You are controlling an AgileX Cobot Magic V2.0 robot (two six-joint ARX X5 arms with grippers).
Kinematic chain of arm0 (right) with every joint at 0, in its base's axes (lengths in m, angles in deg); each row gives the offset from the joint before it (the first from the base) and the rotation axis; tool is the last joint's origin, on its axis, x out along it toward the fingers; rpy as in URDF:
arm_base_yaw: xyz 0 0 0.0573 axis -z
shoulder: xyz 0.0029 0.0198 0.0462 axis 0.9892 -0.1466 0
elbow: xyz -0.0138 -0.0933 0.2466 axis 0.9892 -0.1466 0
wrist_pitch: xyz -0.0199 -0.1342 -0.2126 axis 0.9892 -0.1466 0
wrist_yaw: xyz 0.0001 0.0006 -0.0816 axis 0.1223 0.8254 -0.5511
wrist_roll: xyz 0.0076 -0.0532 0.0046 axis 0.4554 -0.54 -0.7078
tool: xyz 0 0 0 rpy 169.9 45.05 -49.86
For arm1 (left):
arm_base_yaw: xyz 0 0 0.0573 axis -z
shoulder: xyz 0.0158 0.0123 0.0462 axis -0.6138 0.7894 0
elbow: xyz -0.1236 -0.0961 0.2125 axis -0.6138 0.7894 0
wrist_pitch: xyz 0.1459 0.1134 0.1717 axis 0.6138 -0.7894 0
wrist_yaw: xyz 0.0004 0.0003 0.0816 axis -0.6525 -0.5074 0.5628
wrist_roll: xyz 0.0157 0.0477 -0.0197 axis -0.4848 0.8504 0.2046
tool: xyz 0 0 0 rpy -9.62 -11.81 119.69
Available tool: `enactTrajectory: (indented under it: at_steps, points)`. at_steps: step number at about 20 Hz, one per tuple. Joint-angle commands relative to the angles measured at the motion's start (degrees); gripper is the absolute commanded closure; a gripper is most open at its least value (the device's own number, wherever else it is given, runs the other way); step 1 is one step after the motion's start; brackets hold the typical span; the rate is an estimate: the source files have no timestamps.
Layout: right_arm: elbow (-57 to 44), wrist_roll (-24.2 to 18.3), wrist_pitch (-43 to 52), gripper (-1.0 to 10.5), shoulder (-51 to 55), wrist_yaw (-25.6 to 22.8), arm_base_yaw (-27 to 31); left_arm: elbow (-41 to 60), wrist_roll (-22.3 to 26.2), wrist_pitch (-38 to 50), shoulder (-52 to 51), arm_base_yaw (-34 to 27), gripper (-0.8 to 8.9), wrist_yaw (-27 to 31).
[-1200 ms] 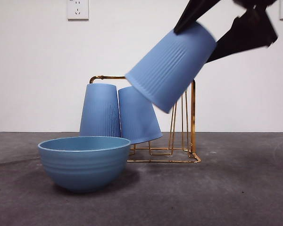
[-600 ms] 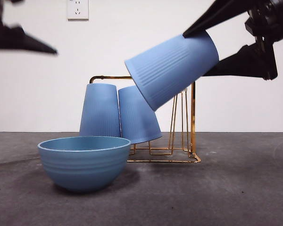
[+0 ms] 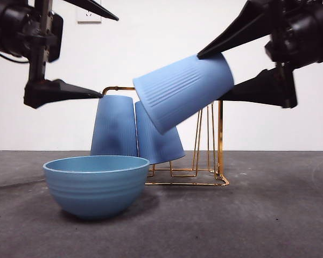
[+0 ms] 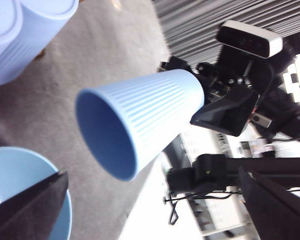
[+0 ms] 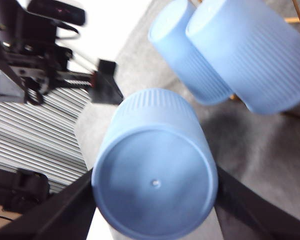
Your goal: Right arm lift cup from the cupboard, then place it on the right of the bowl
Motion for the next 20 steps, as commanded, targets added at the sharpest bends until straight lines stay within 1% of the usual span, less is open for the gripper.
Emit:
enactTrajectory:
  at_steps: [1, 3, 8, 9, 10, 13, 14, 19, 20]
  points:
    - [0.2, 5.5, 6.4, 7.3, -3.2, 1.2, -1.0, -0.4, -2.6, 2.0, 2.3, 0.9, 2.56, -1.5]
    - [0.2, 7.4, 10.0, 7.3, -5.9, 1.2, -2.2, -0.4, -4.3, 4.0, 3.4, 1.5, 2.56, -2.2]
    - [0.2, 8.7, 14.3, 7.3, -11.1, 0.8, -5.6, -0.4, -8.7, 10.2, 4.3, 3.3, 2.62, -2.4]
    - [0.2, 9.6, 15.3, 7.3, -11.8, 0.8, -5.8, -0.4, -9.2, 10.6, 4.3, 3.5, 2.97, -2.4]
    - [0.2, 10.5, 16.6, 7.3, -12.4, 0.8, -6.0, -0.4, -9.5, 10.8, 4.4, 3.6, 3.78, -2.3]
    - [0.2, 11.6, 17.9, 7.3, -12.8, 0.9, -6.2, -0.4, -9.7, 10.7, 4.4, 3.6, 7.33, -2.3]
    - [0.2, 12.0, 17.9, 7.3, -12.8, 1.2, -6.2, -0.4, -9.8, 10.7, 4.4, 3.6, 8.14, -2.2]
    - [0.2, 12.4, 17.9, 7.2, -12.8, 0.7, -7.0, -0.4, -10.3, 10.5, 4.4, 4.0, 8.07, -2.4]
    - [0.2, 12.5, 17.9, 7.0, -12.8, 0.8, -7.0, -0.4, -10.5, 10.5, 4.4, 4.2, 8.07, -2.6]
